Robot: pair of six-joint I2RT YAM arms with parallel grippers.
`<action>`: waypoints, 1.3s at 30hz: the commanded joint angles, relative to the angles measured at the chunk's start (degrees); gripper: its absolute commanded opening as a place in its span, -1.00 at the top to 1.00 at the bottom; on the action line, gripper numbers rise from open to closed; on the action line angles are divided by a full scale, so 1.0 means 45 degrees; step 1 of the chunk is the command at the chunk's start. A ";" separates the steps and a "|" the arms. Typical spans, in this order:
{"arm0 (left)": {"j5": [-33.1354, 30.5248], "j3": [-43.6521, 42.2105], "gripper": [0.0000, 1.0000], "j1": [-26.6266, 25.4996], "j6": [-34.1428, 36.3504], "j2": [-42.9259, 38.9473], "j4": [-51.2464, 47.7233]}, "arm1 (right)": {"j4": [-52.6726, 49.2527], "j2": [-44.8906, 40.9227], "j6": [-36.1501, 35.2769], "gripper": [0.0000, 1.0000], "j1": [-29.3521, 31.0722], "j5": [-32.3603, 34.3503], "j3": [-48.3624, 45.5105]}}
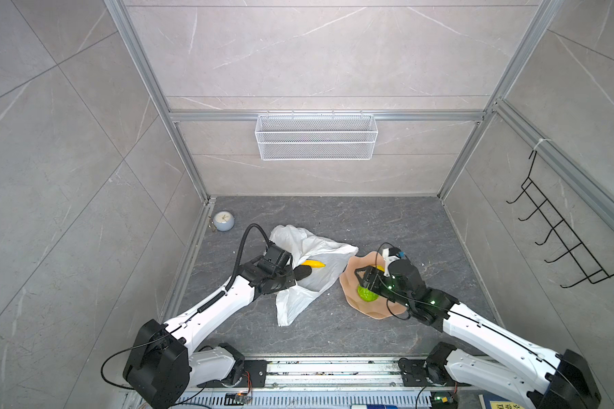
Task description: Take the fake fruits out of the plastic bag
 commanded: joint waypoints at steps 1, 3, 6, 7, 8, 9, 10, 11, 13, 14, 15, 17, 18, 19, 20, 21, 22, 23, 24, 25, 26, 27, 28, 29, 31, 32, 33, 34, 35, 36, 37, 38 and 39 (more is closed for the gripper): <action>0.0149 -0.0339 1.00 0.0462 0.0065 -0.0467 -0.0149 | -0.0028 0.1772 -0.1720 -0.54 0.1298 0.0196 0.1543; 0.0244 -0.0471 1.00 0.0613 0.0105 -0.0556 -0.0159 | 0.0191 0.3107 -0.2229 -0.51 0.1741 -0.0328 0.2402; 0.0230 -0.0559 1.00 0.0766 0.0213 -0.0628 -0.0398 | 0.0194 0.5186 -0.2993 -0.46 0.2303 -0.0453 0.3723; 0.0242 -0.0623 1.00 0.0808 0.0238 -0.0688 -0.0434 | 0.0166 0.5895 -0.3335 -0.44 0.2366 -0.0581 0.4144; 0.0240 -0.0700 1.00 0.0854 0.0235 -0.0777 -0.0431 | 0.0005 0.6536 -0.3642 -0.42 0.2416 -0.0580 0.4616; 0.0254 -0.0793 1.00 0.0909 0.0219 -0.0859 -0.0413 | -0.0121 0.7106 -0.3949 -0.41 0.2431 -0.0571 0.5046; 0.0304 -0.0877 1.00 0.0962 0.0221 -0.0948 -0.0419 | -0.0293 0.7637 -0.4325 -0.41 0.2431 -0.0605 0.5468; 0.0324 -0.0931 1.00 0.0986 0.0220 -0.1000 -0.0411 | -0.0525 0.8054 -0.4697 -0.41 0.2437 -0.0594 0.5905; 0.0370 -0.1028 1.00 0.1051 0.0245 -0.1076 -0.0419 | -0.0919 0.8924 -0.5479 -0.42 0.2435 -0.0515 0.6722; 0.0396 -0.1074 1.00 0.1066 0.0264 -0.1082 -0.0393 | -0.1106 0.9238 -0.5805 -0.42 0.2430 -0.0395 0.7111; 0.0454 -0.1106 1.00 0.1103 0.0291 -0.1096 -0.0330 | -0.1192 0.9601 -0.6129 -0.43 0.2431 -0.0346 0.7466; 0.0548 -0.1211 1.00 0.1143 0.0352 -0.1075 -0.0199 | -0.1641 1.0314 -0.6819 -0.45 0.2403 -0.0233 0.8267; 0.0592 -0.1233 1.00 0.1163 0.0348 -0.1063 -0.0148 | -0.1842 1.0680 -0.7137 -0.46 0.2407 -0.0169 0.8672; 0.0630 -0.1254 0.99 0.1182 0.0352 -0.1028 -0.0109 | -0.1969 1.0970 -0.7434 -0.48 0.2404 -0.0132 0.8971; 0.0655 -0.1292 0.97 0.1201 0.0337 -0.1004 -0.0071 | -0.2039 1.1194 -0.7676 -0.48 0.2387 -0.0126 0.9189; 0.0711 -0.1321 0.95 0.1231 0.0352 -0.0985 -0.0004 | -0.2109 1.1411 -0.7904 -0.50 0.2373 -0.0140 0.9386; 0.0812 -0.1384 0.93 0.1270 0.0338 -0.0943 0.0107 | -0.2215 1.1657 -0.8156 -0.51 0.2361 -0.0226 0.9636; 0.0907 -0.1444 0.90 0.1315 0.0324 -0.0907 0.0204 | -0.2375 1.1899 -0.8370 -0.52 0.2353 -0.0235 0.9920; 0.0965 -0.1478 0.89 0.1354 0.0338 -0.0873 0.0265 | -0.2485 1.2072 -0.8519 -0.53 0.2353 -0.0252 1.0110; 0.1024 -0.1527 0.86 0.1396 0.0368 -0.0867 0.0344 | -0.2558 1.2247 -0.8691 -0.55 0.2353 -0.0303 1.0293; 0.1055 -0.1601 0.83 0.1436 0.0356 -0.0877 0.0405 | -0.2624 1.2412 -0.8816 -0.56 0.2339 -0.0334 1.0453; 0.1098 -0.1654 0.79 0.1474 0.0370 -0.0868 0.0466 | -0.2656 1.2561 -0.8900 -0.57 0.2334 -0.0402 1.0605; 0.1158 -0.1730 0.74 0.1532 0.0356 -0.0905 0.0555 | -0.2724 1.2688 -0.8976 -0.58 0.2330 -0.0484 1.0756; 0.1219 -0.1796 0.69 0.1569 0.0338 -0.0938 0.0627 | -0.2856 1.2854 -0.9056 -0.59 0.2331 -0.0525 1.0930; 0.1383 -0.1958 0.61 0.1631 0.0326 -0.1045 0.0846 | -0.3082 1.3175 -0.9172 -0.60 0.2331 -0.0544 1.1294; 0.1443 -0.2034 0.59 0.1652 0.0293 -0.1080 0.0954 | -0.3129 1.3284 -0.9229 -0.61 0.2320 -0.0583 1.1420; 0.1508 -0.2101 0.58 0.1689 0.0302 -0.1091 0.1038 | -0.3164 1.3415 -0.9296 -0.61 0.2318 -0.0606 1.1497; 0.1578 -0.2150 0.58 0.1706 0.0300 -0.1095 0.1099 | -0.3254 1.3547 -0.9340 -0.61 0.2331 -0.0609 1.1623; 0.1626 -0.2169 0.58 0.1711 0.0316 -0.1091 0.1124 | -0.3345 1.3665 -0.9368 -0.61 0.2314 -0.0605 1.1763; 0.1660 -0.2192 0.57 0.1730 0.0333 -0.1056 0.1151 | -0.3482 1.3803 -0.9432 -0.61 0.2321 -0.0582 1.1939; 0.1715 -0.2193 0.54 0.1731 0.0351 -0.1043 0.1180 | -0.3589 1.3941 -0.9455 -0.61 0.2323 -0.0535 1.2088; 0.1758 -0.2198 0.52 0.1730 0.0359 -0.1022 0.1218 | -0.3645 1.4046 -0.9485 -0.61 0.2317 -0.0495 1.2193; 0.1817 -0.2224 0.50 0.1739 0.0378 -0.1022 0.1265 | -0.3708 1.4155 -0.9531 -0.62 0.2320 -0.0427 1.2316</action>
